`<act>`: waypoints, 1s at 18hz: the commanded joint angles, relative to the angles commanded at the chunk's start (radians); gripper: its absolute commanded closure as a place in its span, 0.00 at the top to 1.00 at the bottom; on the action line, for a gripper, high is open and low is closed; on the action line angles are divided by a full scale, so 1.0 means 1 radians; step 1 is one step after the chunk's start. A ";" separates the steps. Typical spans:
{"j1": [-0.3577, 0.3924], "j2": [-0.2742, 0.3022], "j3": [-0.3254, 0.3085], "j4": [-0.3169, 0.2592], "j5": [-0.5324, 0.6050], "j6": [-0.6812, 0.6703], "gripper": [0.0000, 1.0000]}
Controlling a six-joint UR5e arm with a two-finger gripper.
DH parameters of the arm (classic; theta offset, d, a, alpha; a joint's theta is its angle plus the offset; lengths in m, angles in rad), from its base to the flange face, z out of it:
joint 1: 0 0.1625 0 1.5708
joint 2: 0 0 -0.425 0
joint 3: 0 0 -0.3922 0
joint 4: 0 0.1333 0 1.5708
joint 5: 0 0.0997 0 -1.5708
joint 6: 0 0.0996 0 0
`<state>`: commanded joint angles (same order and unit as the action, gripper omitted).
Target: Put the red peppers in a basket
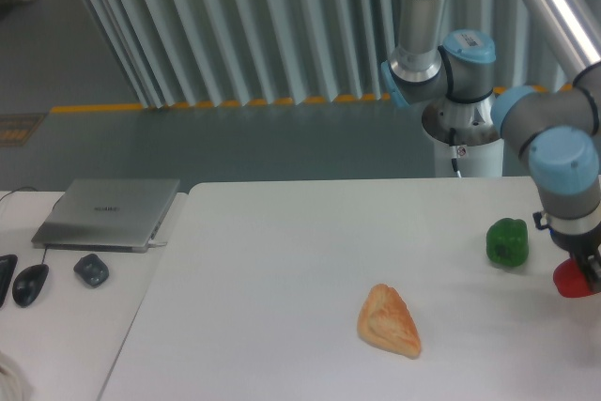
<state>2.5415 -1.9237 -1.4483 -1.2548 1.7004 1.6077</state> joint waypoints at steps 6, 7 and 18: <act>0.085 -0.020 0.045 0.066 -0.065 -0.017 0.11; 0.115 -0.012 0.037 0.078 -0.073 -0.005 0.11; 0.227 -0.090 0.055 0.229 -0.065 -0.008 0.14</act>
<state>2.7686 -2.0140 -1.3929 -1.0262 1.6352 1.5999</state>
